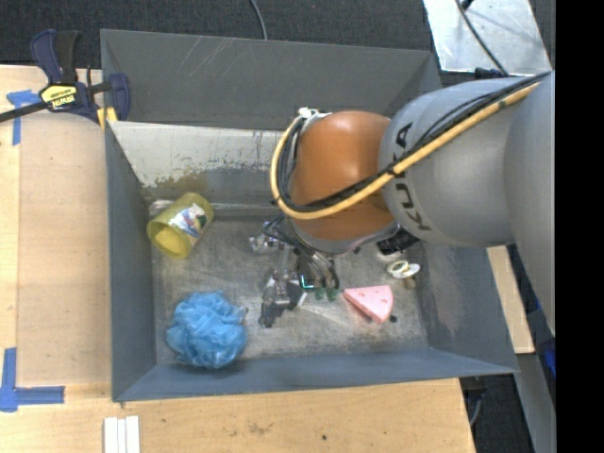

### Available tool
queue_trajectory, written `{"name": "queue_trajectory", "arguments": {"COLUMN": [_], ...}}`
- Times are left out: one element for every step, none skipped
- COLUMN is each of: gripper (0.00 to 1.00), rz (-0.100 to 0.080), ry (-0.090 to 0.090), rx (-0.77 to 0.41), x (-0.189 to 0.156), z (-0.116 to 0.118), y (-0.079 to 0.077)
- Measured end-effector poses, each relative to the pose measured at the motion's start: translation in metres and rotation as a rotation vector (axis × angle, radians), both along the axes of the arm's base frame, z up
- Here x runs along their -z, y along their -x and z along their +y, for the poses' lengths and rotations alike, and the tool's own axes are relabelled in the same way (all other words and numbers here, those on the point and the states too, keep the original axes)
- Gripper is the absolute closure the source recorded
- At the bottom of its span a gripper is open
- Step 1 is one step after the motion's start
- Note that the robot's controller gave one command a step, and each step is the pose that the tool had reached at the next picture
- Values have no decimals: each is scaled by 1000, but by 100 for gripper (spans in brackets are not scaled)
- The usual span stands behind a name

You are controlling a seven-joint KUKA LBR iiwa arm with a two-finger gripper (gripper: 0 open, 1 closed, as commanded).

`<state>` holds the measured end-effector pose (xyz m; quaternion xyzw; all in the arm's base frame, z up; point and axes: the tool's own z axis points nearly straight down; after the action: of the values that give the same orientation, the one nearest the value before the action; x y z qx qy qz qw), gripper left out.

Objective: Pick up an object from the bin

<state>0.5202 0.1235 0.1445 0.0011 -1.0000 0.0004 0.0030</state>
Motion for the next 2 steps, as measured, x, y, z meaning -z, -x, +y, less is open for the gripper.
{"name": "queue_trajectory", "arguments": {"gripper": [0, 0], "rz": [-8, -13], "ry": [-2, 1], "rx": [2, -66], "x": [-4, 10], "z": [0, 20], "y": [-2, 4]}}
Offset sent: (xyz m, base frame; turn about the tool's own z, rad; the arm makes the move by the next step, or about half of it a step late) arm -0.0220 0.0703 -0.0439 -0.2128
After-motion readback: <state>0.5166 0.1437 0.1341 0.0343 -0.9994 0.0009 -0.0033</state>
